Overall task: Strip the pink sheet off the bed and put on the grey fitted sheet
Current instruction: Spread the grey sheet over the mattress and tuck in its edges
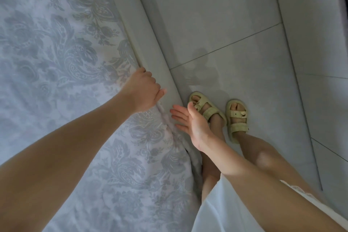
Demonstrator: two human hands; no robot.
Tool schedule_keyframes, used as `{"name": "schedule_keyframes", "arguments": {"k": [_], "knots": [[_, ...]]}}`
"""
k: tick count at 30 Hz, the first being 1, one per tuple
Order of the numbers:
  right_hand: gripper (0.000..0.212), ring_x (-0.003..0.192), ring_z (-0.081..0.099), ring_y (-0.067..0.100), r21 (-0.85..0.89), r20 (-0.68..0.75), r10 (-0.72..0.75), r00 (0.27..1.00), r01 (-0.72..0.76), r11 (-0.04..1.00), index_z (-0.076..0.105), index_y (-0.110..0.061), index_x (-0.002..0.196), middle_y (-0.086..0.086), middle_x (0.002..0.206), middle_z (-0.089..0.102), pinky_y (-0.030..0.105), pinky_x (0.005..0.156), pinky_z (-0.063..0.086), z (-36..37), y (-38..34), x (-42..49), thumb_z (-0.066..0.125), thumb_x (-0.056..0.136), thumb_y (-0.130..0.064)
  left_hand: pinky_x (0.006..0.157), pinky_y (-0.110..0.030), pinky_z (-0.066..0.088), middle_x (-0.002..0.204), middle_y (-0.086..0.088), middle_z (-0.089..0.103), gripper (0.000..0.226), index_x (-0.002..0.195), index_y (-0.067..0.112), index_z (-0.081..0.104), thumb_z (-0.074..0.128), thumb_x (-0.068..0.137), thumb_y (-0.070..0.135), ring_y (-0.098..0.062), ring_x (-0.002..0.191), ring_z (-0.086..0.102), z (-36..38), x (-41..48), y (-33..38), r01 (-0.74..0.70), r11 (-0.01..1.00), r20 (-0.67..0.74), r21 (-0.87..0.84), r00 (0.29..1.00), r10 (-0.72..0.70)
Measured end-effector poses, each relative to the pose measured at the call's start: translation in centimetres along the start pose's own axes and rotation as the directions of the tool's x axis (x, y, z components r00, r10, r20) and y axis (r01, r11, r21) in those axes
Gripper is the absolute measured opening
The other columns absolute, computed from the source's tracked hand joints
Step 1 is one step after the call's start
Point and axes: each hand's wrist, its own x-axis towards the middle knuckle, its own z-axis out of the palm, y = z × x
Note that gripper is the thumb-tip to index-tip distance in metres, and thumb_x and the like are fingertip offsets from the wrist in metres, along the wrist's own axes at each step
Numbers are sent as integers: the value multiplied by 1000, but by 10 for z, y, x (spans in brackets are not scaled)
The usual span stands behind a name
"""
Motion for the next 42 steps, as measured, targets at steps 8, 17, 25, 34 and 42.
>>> {"name": "schedule_keyframes", "arguments": {"k": [8,17,25,34,42], "knots": [[53,113,51,7,-176,125,-2,992,24,984,54,-18,132,-8,126,56,13,79,38,8,8,-14,19,103,-45,112,-43,18,62,4,61,71,68,18,71,10,94,41,-20,77,59,17,-27,46,89,994,-82,-70,992,-94],[71,130,46,12,36,324,55,944,-70,997,44,-14,140,2,142,50,36,115,29,-2,42,7,20,95,-63,101,-49,30,49,-1,57,63,58,13,55,16,97,42,-24,63,55,25,-25,48,79,996,-227,39,972,-68],[80,132,44,26,30,557,138,819,-186,982,38,-24,144,10,142,48,42,112,32,24,39,31,10,88,-74,93,-42,26,51,-2,57,60,56,16,48,12,96,42,-24,60,53,26,-22,45,94,995,-266,-40,959,-101],[102,130,46,21,-42,448,283,848,-296,954,36,-7,144,10,142,47,38,110,33,-36,78,-4,1,81,-80,97,-35,39,66,4,65,59,69,16,71,22,94,39,-22,73,60,29,-51,75,-144,978,-178,-148,977,117],[92,123,54,26,-72,386,248,889,-239,968,52,-10,134,13,132,57,41,104,41,-13,100,2,14,85,-78,89,-34,40,75,2,67,66,78,18,69,9,99,38,-20,80,59,39,-47,118,-152,988,13,26,988,151]]}}
